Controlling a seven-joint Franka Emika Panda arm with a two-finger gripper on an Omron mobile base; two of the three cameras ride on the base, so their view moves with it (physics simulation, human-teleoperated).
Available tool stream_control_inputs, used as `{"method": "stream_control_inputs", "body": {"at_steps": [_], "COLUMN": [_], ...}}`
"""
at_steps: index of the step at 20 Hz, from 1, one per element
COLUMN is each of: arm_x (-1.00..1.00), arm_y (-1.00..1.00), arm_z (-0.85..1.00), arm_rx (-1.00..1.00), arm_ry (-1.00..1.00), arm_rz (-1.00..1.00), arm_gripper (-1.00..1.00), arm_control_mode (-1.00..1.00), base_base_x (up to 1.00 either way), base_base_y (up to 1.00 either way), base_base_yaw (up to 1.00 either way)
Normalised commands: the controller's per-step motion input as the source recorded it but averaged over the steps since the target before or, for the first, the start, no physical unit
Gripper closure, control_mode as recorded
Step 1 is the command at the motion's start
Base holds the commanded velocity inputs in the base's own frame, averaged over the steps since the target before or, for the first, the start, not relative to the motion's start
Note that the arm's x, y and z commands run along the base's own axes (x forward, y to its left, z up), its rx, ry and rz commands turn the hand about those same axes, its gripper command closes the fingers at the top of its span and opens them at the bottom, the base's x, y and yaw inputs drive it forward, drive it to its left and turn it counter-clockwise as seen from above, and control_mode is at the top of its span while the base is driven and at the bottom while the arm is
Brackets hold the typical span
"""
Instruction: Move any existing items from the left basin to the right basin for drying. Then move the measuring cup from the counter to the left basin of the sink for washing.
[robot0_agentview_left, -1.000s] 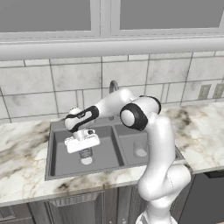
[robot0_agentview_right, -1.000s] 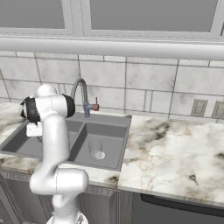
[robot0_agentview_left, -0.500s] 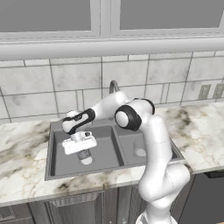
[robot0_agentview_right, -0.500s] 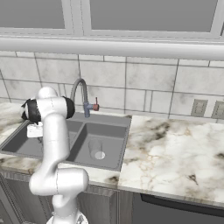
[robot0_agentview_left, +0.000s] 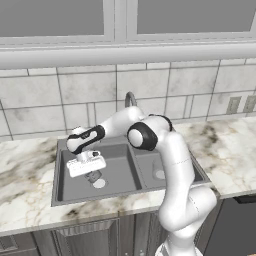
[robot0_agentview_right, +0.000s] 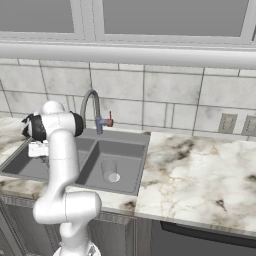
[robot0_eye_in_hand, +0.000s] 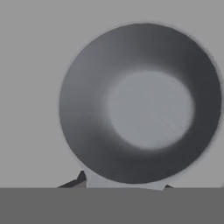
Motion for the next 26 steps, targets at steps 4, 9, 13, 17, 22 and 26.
{"method": "stream_control_inputs", "body": {"at_steps": [4, 9, 13, 17, 22, 26], "arm_x": [0.0, 0.0, 0.0, -0.03, -0.03, -0.01], "arm_y": [0.0, 0.0, -0.01, -0.04, -0.01, 0.0], "arm_z": [-0.12, -0.01, 0.09, 0.15, 0.24, 0.32], "arm_rx": [0.0, 0.0, 0.0, 0.0, 0.0, 0.0], "arm_ry": [0.0, 0.0, -0.01, -0.03, -0.02, -0.02], "arm_rz": [0.0, -0.01, -0.02, -0.02, -0.03, -0.04], "arm_gripper": [1.0, -1.0, -1.0, -1.0, -1.0, -1.0], "arm_control_mode": [-1.0, -1.0, -1.0, -1.0, -1.0, -1.0], "base_base_x": [0.0, 0.0, 0.0, 0.0, 0.0, 0.0], "base_base_y": [0.0, 0.0, 0.0, 0.0, 0.0, 0.0], "base_base_yaw": [0.0, 0.0, 0.0, 0.0, 0.0, 0.0]}}
